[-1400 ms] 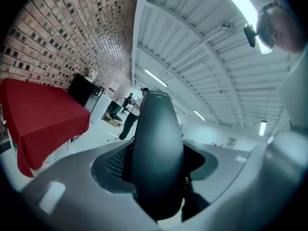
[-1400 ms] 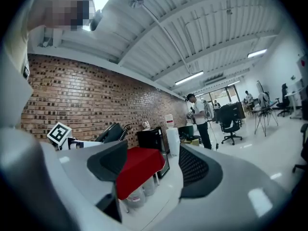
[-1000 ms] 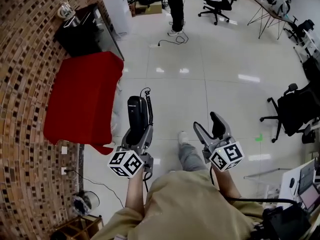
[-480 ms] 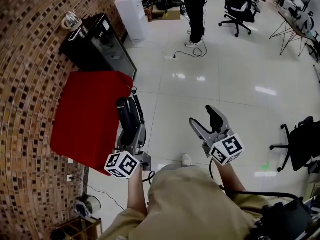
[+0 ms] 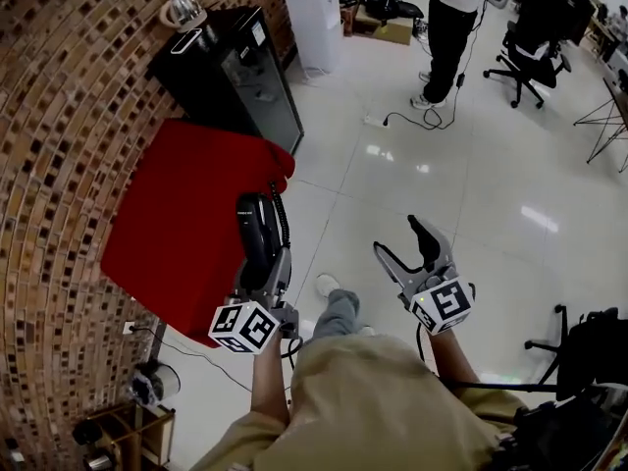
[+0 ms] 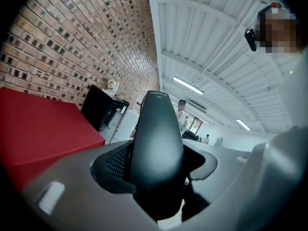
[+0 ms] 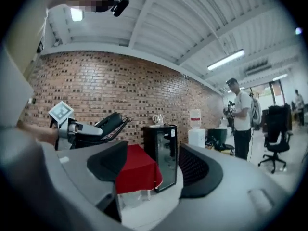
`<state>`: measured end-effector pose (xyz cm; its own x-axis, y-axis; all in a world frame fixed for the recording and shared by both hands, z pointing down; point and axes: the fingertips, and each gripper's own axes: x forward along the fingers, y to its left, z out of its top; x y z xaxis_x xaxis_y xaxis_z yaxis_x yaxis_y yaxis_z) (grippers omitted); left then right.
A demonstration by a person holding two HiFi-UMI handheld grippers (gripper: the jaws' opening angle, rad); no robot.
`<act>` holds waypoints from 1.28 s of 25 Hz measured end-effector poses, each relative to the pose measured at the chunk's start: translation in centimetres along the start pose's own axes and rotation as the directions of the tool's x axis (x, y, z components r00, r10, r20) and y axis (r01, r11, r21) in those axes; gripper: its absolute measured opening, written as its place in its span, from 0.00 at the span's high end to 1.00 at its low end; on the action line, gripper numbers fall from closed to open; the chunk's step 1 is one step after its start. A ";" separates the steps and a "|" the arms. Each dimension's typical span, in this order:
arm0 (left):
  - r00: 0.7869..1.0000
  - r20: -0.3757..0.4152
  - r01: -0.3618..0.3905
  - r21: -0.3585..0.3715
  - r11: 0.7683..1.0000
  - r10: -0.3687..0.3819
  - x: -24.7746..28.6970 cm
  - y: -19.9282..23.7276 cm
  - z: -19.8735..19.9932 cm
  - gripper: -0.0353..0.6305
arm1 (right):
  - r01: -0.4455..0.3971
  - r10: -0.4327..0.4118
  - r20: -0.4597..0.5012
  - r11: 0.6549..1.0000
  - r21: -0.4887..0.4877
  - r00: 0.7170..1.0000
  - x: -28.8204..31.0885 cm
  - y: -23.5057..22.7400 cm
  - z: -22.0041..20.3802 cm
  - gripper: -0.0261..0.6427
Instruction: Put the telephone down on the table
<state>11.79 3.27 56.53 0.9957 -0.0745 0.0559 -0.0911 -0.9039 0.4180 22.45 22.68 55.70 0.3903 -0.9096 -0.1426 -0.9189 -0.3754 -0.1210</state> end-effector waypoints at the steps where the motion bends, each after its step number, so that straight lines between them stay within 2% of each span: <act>1: 1.000 0.021 -0.010 0.004 1.000 0.010 0.7 1.6 0.7 0.53 | 0.001 -0.001 -0.001 1.000 -0.024 1.000 2.0 -1.0 0.0 0.48; 4: 0.995 0.083 -0.062 0.012 0.998 0.061 2.6 6.7 3.9 0.53 | -0.057 0.057 -0.002 0.998 -0.019 0.998 9.8 -2.4 0.5 0.48; 7: 0.981 0.126 -0.148 -0.004 0.989 0.147 3.9 12.1 7.9 0.53 | -0.197 0.197 -0.022 0.980 -0.004 0.980 19.5 -0.1 1.5 0.48; 10: 0.961 0.172 -0.214 -0.035 0.976 0.217 4.3 17.8 11.5 0.53 | -0.343 0.344 -0.043 0.939 0.018 0.938 28.6 4.1 1.0 0.48; 14: 0.926 0.213 -0.306 -0.064 0.950 0.312 3.0 25.0 14.0 0.53 | -0.487 0.487 -0.055 0.873 0.014 0.872 38.3 10.3 -0.7 0.48; 17: 0.882 0.228 -0.395 -0.118 0.911 0.412 0.7 29.7 14.3 0.53 | -0.579 0.580 -0.062 0.814 0.036 0.812 43.2 14.5 -2.0 0.48; 21: 0.811 0.270 -0.490 -0.174 0.854 0.520 -3.0 34.2 15.5 0.53 | -0.677 0.682 -0.080 0.731 0.081 0.727 48.2 19.6 -4.1 0.48; 26: 0.736 0.303 -0.572 -0.200 0.796 0.605 -5.9 38.7 16.9 0.53 | -0.767 0.776 -0.073 0.630 0.117 0.626 53.2 25.0 -6.0 0.48; 32: 0.632 0.319 -0.647 -0.285 0.707 0.707 -6.6 44.0 19.4 0.53 | -0.849 0.858 -0.053 0.514 0.128 0.511 61.2 28.7 -6.1 0.48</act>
<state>1.57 -44.18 56.93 0.5708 -0.8200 0.0418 -0.7143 -0.4709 0.5177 19.60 -44.90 49.53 -0.5917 -0.7964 -0.1246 -0.7959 0.6017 -0.0666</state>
